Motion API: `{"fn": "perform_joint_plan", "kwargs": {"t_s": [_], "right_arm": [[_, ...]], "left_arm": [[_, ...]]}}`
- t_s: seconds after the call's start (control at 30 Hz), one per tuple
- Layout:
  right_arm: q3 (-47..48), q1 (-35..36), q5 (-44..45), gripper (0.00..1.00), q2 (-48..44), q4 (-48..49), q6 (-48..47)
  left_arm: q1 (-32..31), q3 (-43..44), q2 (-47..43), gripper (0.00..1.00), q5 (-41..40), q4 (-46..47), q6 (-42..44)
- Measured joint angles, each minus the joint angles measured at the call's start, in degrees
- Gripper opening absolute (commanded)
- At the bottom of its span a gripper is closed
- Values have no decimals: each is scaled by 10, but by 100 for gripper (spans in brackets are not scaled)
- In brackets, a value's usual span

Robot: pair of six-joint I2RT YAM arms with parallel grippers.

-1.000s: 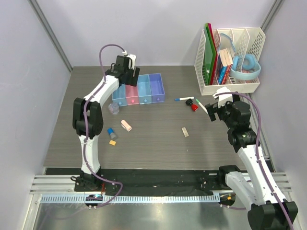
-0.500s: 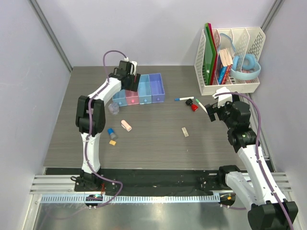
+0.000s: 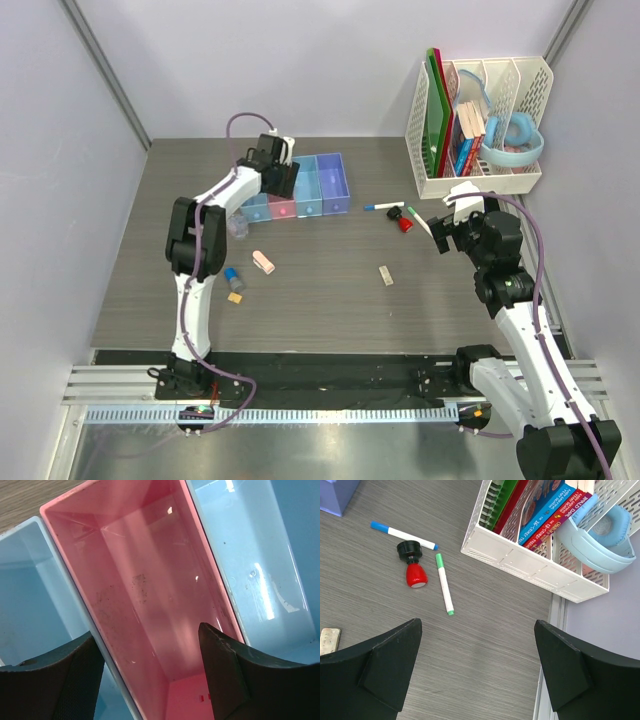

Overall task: Sort the stationery into containers
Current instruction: Move the storage box to the center of the board.

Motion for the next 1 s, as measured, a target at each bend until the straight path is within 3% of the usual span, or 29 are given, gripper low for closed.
{"fn": "perform_joint_plan", "kwargs": {"t_s": [0.33,1.0], "right_arm": [[-3,0,0,99,0,0,0],[-5,1,0,100,0,0,0]], "left_arm": [[-44,2,13,72,1,18,1],[-47,17,35,76,-16,31,37]]}}
